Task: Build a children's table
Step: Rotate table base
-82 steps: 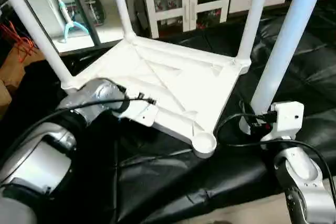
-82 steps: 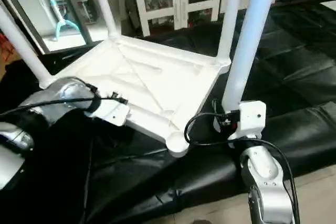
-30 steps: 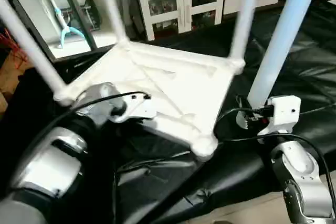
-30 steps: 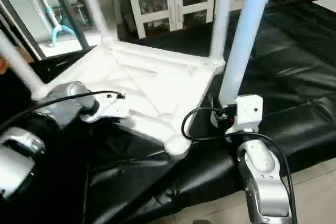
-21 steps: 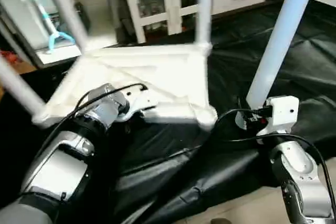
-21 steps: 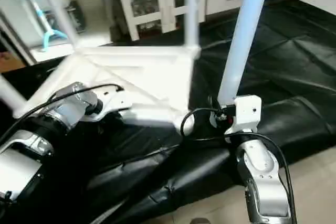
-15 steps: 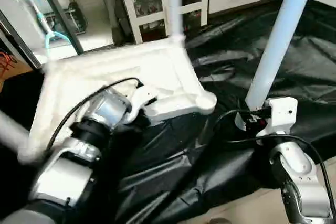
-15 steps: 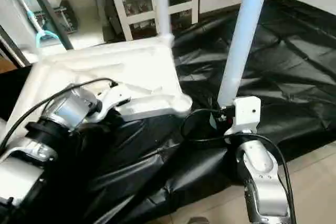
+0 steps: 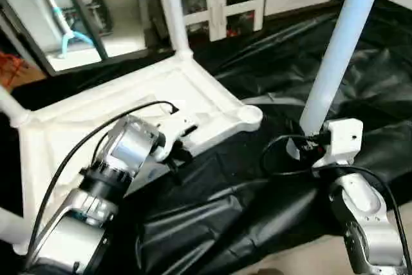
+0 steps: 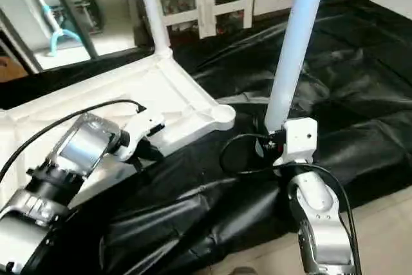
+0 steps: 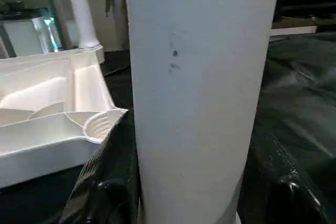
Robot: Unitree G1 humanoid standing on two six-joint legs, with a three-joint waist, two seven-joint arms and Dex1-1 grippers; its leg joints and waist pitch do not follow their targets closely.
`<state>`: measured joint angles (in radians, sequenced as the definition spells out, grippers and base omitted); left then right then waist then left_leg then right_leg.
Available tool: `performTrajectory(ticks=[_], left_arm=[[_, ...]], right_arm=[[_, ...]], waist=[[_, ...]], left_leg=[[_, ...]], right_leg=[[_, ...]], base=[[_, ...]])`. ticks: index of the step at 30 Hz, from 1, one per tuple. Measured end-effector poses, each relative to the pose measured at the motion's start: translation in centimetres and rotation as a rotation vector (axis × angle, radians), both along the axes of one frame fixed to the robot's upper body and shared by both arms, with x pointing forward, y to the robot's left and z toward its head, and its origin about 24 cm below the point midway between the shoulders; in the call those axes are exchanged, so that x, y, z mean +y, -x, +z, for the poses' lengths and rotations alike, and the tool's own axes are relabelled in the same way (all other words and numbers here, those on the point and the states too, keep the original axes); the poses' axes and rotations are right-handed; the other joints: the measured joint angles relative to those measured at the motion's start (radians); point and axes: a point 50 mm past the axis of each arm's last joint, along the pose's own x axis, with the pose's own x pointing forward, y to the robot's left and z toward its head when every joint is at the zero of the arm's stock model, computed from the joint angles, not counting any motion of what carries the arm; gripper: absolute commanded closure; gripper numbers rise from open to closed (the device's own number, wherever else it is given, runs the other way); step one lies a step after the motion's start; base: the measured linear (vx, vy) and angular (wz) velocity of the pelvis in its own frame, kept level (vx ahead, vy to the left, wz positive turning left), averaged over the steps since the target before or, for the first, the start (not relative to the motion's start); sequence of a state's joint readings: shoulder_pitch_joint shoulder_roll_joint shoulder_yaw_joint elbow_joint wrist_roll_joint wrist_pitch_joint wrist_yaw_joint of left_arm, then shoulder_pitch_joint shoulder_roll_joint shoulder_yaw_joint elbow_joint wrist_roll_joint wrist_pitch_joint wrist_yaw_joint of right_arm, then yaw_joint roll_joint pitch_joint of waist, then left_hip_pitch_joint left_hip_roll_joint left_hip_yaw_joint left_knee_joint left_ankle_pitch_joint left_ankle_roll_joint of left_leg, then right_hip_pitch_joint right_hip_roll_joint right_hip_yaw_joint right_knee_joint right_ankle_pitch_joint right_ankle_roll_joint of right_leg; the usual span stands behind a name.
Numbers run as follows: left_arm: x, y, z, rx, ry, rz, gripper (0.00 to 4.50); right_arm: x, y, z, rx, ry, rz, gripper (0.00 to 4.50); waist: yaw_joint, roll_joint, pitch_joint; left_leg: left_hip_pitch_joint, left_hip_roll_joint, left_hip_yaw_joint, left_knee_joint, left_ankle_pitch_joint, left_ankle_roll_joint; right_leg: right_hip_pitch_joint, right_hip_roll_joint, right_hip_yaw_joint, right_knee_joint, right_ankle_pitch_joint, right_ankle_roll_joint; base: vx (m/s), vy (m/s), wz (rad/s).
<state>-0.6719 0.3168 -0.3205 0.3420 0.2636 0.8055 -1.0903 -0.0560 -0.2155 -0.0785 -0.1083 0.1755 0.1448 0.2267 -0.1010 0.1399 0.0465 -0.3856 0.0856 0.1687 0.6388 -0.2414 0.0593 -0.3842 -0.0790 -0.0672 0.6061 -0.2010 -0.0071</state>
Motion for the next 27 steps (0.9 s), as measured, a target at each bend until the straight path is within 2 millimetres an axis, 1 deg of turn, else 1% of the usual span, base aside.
performTrajectory(ticks=[2, 3, 4, 6, 7, 8, 9, 12, 15, 17, 19, 21, 22, 24, 25, 27], left_arm=[[0.0, 0.6, -0.1, -0.022, -0.004, -0.089, 4.46], [0.0, 0.9, -0.1, -0.017, -0.005, -0.114, 4.21], [-0.3, 1.1, -0.1, -0.011, -0.004, -0.125, 3.94], [-0.8, 1.3, -0.2, 0.009, 0.01, -0.116, 3.94], [-1.3, 1.4, -0.3, 0.018, 0.024, -0.106, 3.84], [-1.5, 1.4, -0.2, 0.019, 0.035, -0.095, 3.84], [-1.7, 1.4, -0.2, 0.017, 0.043, -0.087, 3.59], [-2.5, 1.2, 0.2, -0.001, 0.084, -0.081, 3.48], [-3.2, 0.4, 1.7, -0.053, 0.15, -0.064, 3.19], [-3.5, 0.3, 2.7, -0.067, 0.194, -0.052, 3.19], [-3.8, 0.5, 3.4, -0.053, 0.238, -0.036, 3.19], [-4.0, 0.7, 4.1, -0.06, 0.274, -0.028, 3.19], [-4.3, 0.7, 4.7, -0.074, 0.319, -0.013, 3.19], [-4.7, 0.6, 6.0, -0.142, 0.406, 0.016, 3.19], [-4.6, 0.3, 7.1, -0.209, 0.457, 0.047, 3.19], [-4.1, 0.0, 8.3, -0.282, 0.499, 0.104, 3.19]], right_arm=[[0.0, 0.0, 0.0, 0.0, 0.002, -0.001, 2.6], [0.0, 0.0, 0.0, 0.0, 0.006, -0.003, 2.6], [-0.1, 0.0, 0.0, -0.001, 0.01, -0.003, 2.6], [0.0, 0.0, 0.0, 0.0, 0.011, -0.002, 2.6], [0.0, 0.0, 0.0, 0.0, 0.012, -0.002, 2.6], [0.0, -0.1, 0.0, -0.001, 0.012, -0.001, 2.6], [0.0, -0.1, 0.1, -0.003, 0.012, 0.0, 2.6], [0.1, -0.4, 0.4, -0.015, 0.014, 0.002, 2.6], [0.0, -0.5, 0.3, -0.011, 0.019, -0.001, 2.6], [0.0, -0.7, 0.4, -0.015, 0.02, 0.0, 2.6], [-0.1, -0.8, 0.5, -0.019, 0.03, -0.002, 2.6], [-0.2, -1.0, 0.9, -0.032, 0.035, -0.005, 2.6], [-0.4, -1.2, 1.2, -0.044, 0.038, -0.014, 2.6], [-0.5, -1.4, 1.7, -0.071, 0.035, -0.027, 2.6], [-0.4, -1.7, 2.2, -0.092, 0.025, -0.03, 2.6], [-0.3, -1.8, 3.0, -0.124, 0.017, -0.032, 2.6]], waist=[[0.011, 0.0, 0.0], [0.02, 0.0, 0.0], [0.029, 0.0, 0.0], [0.039, -0.001, 0.001], [0.047, -0.001, 0.001], [0.052, -0.002, 0.001], [0.055, -0.002, 0.001], [0.062, -0.004, 0.003], [0.07, -0.008, 0.005], [0.074, -0.008, 0.005], [0.078, -0.009, 0.006], [0.078, -0.009, 0.007], [0.08, -0.01, 0.007], [0.082, -0.012, 0.008], [0.082, -0.012, 0.008], [0.083, -0.012, 0.008]], left_leg=[[0.0, 0.0, 0.0, 0.0, 0.0, 0.0], [0.001, 0.0, -0.001, 0.0, 0.0, 0.0], [0.001, 0.001, -0.001, 0.0, 0.001, -0.001], [0.0, 0.001, 0.0, 0.0, 0.003, -0.004], [-0.001, 0.001, 0.0, 0.0, 0.003, -0.004], [-0.002, 0.001, 0.001, 0.0, 0.003, -0.004], [-0.002, 0.0, 0.001, 0.0, 0.003, -0.004], [-0.004, 0.0, 0.003, 0.0, 0.003, -0.004], [-0.006, 0.0, 0.003, 0.001, 0.003, -0.004], [-0.008, 0.0, 0.003, 0.001, 0.003, -0.004], [-0.01, 0.0, 0.003, 0.001, 0.003, -0.004], [-0.017, 0.001, 0.003, 0.004, 0.003, -0.004], [-0.021, 0.001, 0.003, 0.006, 0.003, -0.003], [-0.023, 0.001, 0.003, 0.009, 0.003, -0.003], [-0.025, 0.001, 0.003, 0.012, 0.003, -0.002], [-0.025, 0.001, 0.003, 0.015, 0.002, -0.002]], right_leg=[[0.0, 0.0, -0.001, 0.0, 0.0, 0.0], [0.0, 0.0, -0.001, 0.001, 0.0, 0.0], [0.0, 0.0, -0.001, 0.001, 0.0, 0.0], [0.0, -0.002, -0.001, 0.001, -0.001, 0.0], [0.0, -0.002, -0.001, 0.001, -0.001, 0.0], [0.0, -0.003, -0.001, 0.001, -0.001, 0.0], [0.0, -0.004, -0.001, 0.001, -0.001, 0.0], [0.0, -0.006, -0.001, 0.001, -0.001, -0.001], [-0.003, -0.006, -0.002, 0.003, -0.002, -0.001], [-0.005, -0.006, -0.001, 0.005, -0.002, 0.0], [-0.008, -0.006, -0.001, 0.006, -0.003, 0.0], [-0.016, -0.006, -0.001, 0.01, -0.003, 0.0], [-0.02, -0.006, -0.002, 0.012, -0.003, 0.0], [-0.021, -0.007, -0.002, 0.015, -0.004, 0.0], [-0.023, -0.008, -0.002, 0.017, -0.004, 0.0], [-0.023, -0.008, -0.002, 0.02, -0.004, -0.001]], base=[[0.0, 0.0, 0.0], [0.0, 0.0, 0.0], [0.0, 0.0, 0.0], [0.0, 0.0, 0.0], [0.0, 0.0, 0.0], [0.0, 0.0, 0.0], [0.0, 0.0, 0.0], [0.0, 0.0, 0.0], [0.0, 0.0, 0.0], [0.0, 0.0, 0.0], [0.0, 0.0, 0.0], [0.0, 0.0, 0.0], [0.0, 0.0, 0.0], [0.0, 0.0, 0.0], [0.0, 0.0, 0.0], [0.0, 0.0, 0.0]])
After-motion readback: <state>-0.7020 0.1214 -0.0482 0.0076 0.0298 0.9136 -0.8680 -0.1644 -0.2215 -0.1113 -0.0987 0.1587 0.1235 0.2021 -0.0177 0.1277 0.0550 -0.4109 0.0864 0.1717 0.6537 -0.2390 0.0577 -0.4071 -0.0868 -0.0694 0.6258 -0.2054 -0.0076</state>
